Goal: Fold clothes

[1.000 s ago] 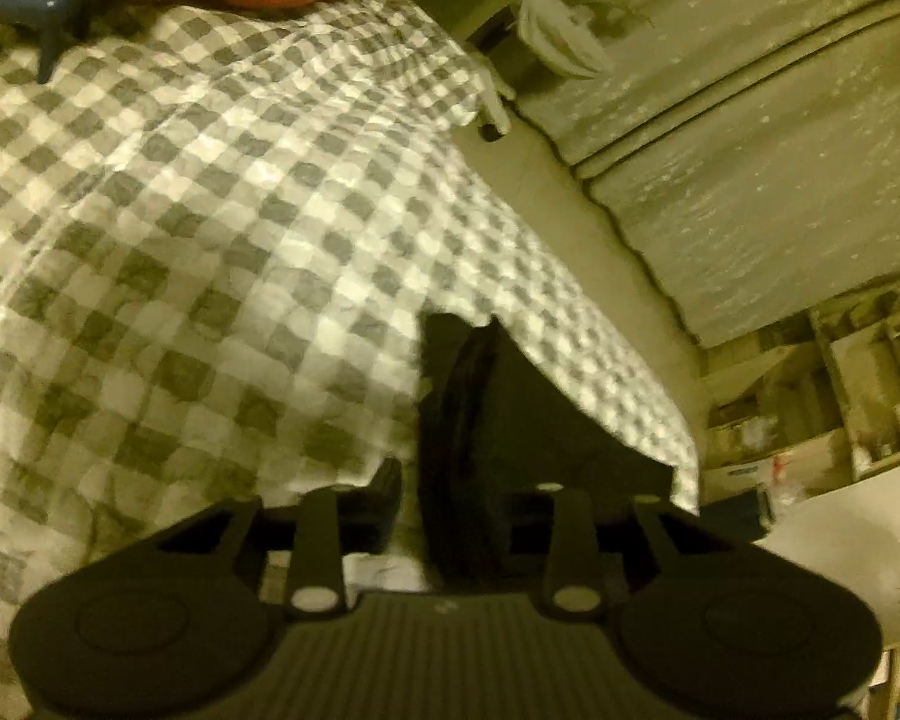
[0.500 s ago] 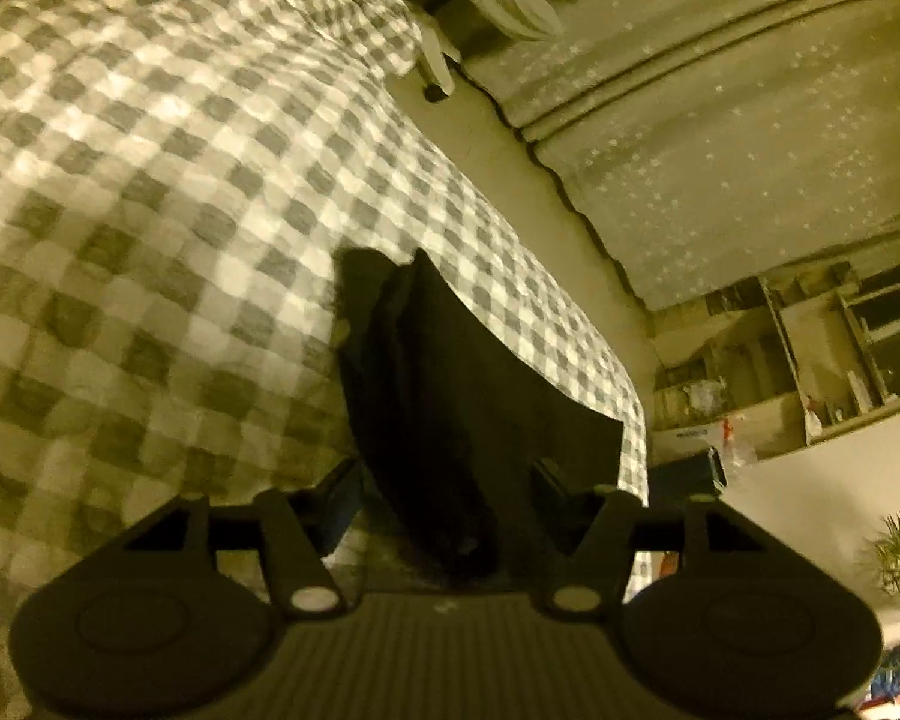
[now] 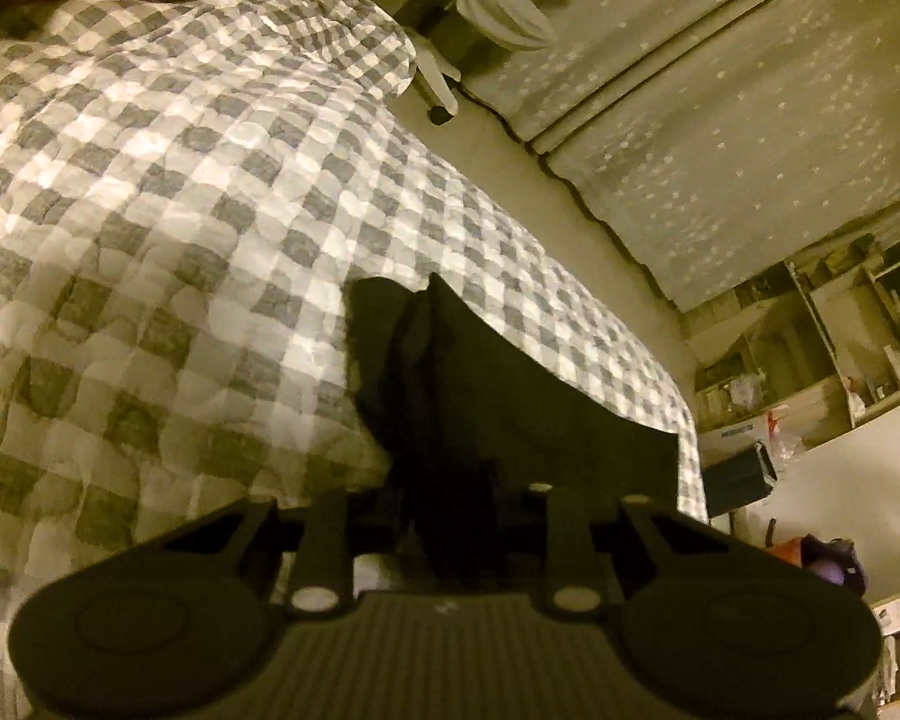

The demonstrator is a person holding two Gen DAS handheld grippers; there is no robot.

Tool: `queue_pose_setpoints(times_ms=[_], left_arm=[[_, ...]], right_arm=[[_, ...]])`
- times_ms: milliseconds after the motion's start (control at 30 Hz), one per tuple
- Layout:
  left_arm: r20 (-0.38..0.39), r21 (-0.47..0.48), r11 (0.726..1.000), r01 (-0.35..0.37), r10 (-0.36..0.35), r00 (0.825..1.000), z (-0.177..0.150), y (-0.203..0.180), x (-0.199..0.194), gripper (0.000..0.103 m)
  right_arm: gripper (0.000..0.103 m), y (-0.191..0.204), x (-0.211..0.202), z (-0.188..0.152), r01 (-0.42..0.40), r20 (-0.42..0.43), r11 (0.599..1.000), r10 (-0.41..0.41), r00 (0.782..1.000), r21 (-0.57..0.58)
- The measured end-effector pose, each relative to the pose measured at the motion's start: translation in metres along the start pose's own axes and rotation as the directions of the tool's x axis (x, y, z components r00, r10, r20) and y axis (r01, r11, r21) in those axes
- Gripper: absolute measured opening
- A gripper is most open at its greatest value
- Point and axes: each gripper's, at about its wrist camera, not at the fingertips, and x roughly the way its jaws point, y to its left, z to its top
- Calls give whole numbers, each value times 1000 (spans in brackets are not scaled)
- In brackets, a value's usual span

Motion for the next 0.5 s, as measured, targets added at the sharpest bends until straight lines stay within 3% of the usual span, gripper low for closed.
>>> queue_pose_setpoints(times_ms=[133, 267, 400, 433, 500], left_arm=[[6, 22, 1000, -20, 20, 1000, 0, -1, 2, 25], [20, 82, 995, -56, 55, 998, -3, -9, 1, 15], [31, 129, 988, -83, 80, 996, -5, -13, 0, 11], [31, 137, 986, -90, 86, 996, -5, -14, 0, 11], [33, 140, 985, -97, 93, 995, -5, -14, 0, 11]], right_arm=[[8, 1, 0, -1, -3, 0, 1000, 3, 1000, -3], [8, -1, 2, -3, -27, -7, 1000, 27, 1000, 4], [9, -4, 1, -4, -74, -38, 997, 75, 996, 15], [11, -5, 1, -4, -95, -52, 995, 96, 994, 21], [26, -14, -4, -6, -147, -80, 989, 149, 986, 37]])
